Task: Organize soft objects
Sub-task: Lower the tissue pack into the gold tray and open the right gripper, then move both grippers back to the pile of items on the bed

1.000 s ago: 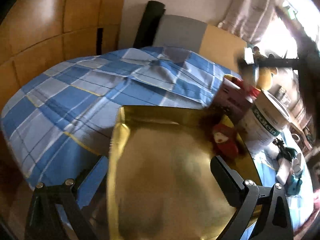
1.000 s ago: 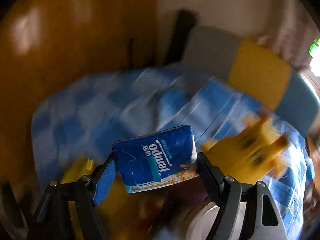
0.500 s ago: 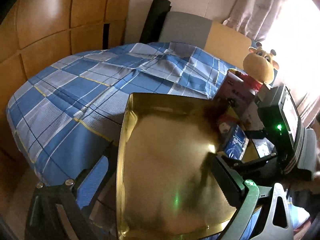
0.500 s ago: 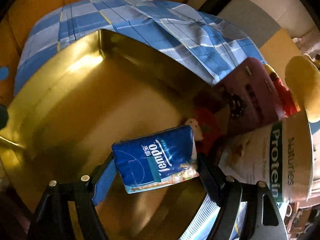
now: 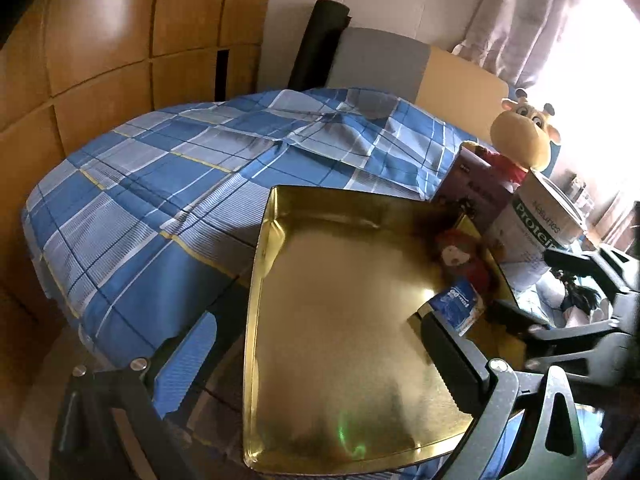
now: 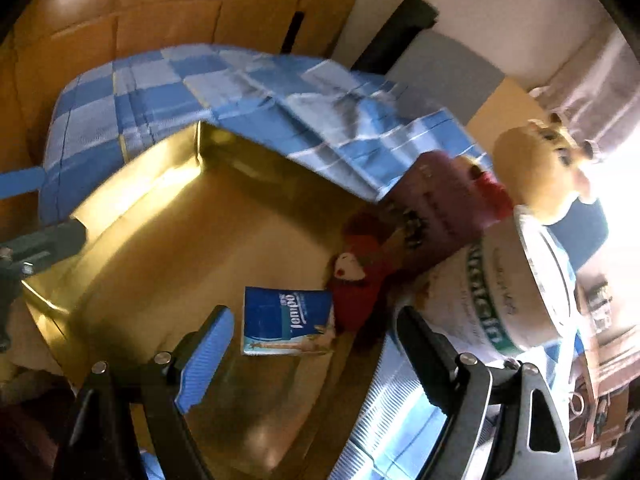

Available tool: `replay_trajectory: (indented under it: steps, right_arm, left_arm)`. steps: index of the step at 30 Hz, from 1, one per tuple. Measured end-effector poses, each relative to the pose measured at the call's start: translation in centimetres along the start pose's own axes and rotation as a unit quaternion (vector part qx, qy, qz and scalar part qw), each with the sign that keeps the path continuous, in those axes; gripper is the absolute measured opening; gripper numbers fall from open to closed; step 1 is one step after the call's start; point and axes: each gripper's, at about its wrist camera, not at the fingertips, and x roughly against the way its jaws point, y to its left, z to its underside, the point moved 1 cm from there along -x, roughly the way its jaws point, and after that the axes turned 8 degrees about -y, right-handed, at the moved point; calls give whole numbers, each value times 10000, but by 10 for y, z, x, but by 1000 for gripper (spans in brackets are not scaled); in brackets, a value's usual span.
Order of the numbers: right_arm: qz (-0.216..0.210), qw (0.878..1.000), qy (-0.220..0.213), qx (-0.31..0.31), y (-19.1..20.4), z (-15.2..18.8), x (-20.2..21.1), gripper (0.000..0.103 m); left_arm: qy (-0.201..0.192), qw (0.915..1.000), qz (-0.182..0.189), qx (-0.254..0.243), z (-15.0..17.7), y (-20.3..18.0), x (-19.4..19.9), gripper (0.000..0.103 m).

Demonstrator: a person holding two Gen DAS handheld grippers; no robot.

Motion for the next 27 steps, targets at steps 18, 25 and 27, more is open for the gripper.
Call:
replay_trajectory:
  steps: [18,25,27]
  right_arm:
    - [386,9937,-794,-691,-18,4,73,85]
    - [438,9914,-880,-862,-29,10,80,85]
    - [457,9907,-898,-912,-33,13,82,85]
  left_arm:
    - [62,9992,130,-371,7,-33,9,103]
    - [89,9982,190,-556,9,-48,11,103]
    - [102,9979,204,-613,10,-53,12,103]
